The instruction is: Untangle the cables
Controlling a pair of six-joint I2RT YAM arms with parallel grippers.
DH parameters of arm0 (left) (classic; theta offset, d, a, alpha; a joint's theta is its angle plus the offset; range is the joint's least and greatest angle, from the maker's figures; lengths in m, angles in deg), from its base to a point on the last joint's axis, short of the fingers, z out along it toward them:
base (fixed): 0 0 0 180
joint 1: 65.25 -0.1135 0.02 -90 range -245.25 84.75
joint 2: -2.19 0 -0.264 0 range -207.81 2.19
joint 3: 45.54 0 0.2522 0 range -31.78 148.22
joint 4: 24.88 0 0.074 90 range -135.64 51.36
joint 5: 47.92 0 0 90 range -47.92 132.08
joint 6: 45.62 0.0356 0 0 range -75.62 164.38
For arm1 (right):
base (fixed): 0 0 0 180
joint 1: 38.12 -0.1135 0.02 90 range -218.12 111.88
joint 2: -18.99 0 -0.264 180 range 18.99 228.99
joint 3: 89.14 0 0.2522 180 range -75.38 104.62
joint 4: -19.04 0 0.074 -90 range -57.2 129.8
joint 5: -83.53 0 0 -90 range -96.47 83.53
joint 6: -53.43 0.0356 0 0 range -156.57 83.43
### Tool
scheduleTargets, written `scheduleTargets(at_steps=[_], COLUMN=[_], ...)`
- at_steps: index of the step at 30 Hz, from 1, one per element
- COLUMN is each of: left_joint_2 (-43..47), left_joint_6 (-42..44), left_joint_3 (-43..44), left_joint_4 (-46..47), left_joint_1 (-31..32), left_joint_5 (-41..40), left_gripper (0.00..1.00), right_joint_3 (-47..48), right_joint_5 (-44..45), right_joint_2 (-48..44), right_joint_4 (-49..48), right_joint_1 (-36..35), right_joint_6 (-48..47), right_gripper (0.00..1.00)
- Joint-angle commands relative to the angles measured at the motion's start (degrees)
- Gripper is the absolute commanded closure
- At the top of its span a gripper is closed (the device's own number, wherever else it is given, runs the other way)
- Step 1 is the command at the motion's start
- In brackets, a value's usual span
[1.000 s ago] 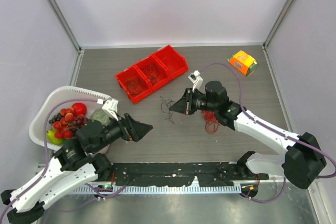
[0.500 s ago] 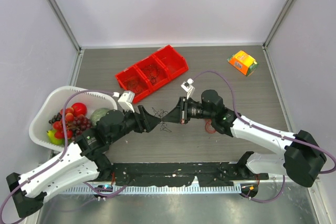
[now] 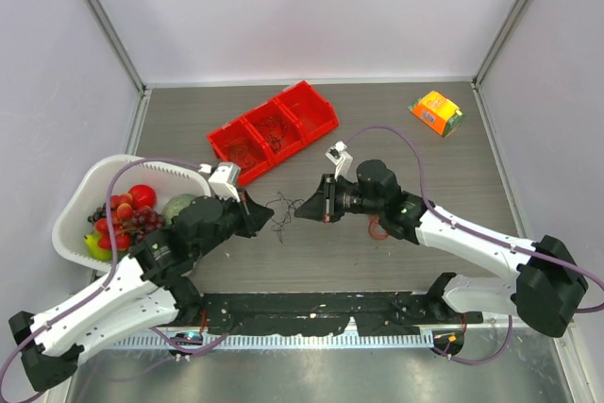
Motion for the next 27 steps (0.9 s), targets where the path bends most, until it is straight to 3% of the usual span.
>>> scheduleTargets(at_steps=[1,3,13,15,16,17,21,23,27], left_joint_2=[5.01,6.77,13.54,14.07,14.16,14.16,13.37,11.71,8.89], left_joint_6=[2.27,2.62,2.36,2.27,2.18,2.10,2.01,2.10,2.53], left_joint_3=[2.56,3.44,5.72,5.90,5.90,5.90,4.85,4.41,3.18], left_joint_4=[-3.78,-7.55,-16.09,-16.79,-16.97,-16.89,-14.78,-13.20,-11.00], left_joint_1=[-0.04,-0.04,-0.04,-0.04,-0.04,-0.04,-0.13,-0.04,-0.04], left_joint_5=[-5.92,-7.42,-11.56,-11.65,-11.21,-10.51,-6.82,-4.45,0.04], left_gripper=[1.00,1.00,1.00,1.00,1.00,1.00,1.00,0.99,0.65], right_joint_3=[8.12,11.11,12.88,12.53,12.44,12.35,10.86,10.33,7.78], right_joint_5=[22.69,32.06,48.26,45.99,43.63,42.04,33.52,30.01,19.03], right_joint_2=[-2.29,-1.68,0.79,0.52,0.61,0.87,2.02,2.72,1.93], right_joint_4=[20.32,29.12,36.09,34.69,34.25,33.29,29.60,28.71,24.32], right_joint_1=[-2.03,-2.47,-2.74,-2.74,-2.74,-2.74,-2.74,-2.74,-2.74], right_joint_6=[-11.74,-14.48,-16.69,-16.86,-16.86,-16.86,-17.74,-18.35,-19.32], right_gripper=[0.99,0.99,0.99,0.89,0.77,0.77,0.96,0.99,0.99])
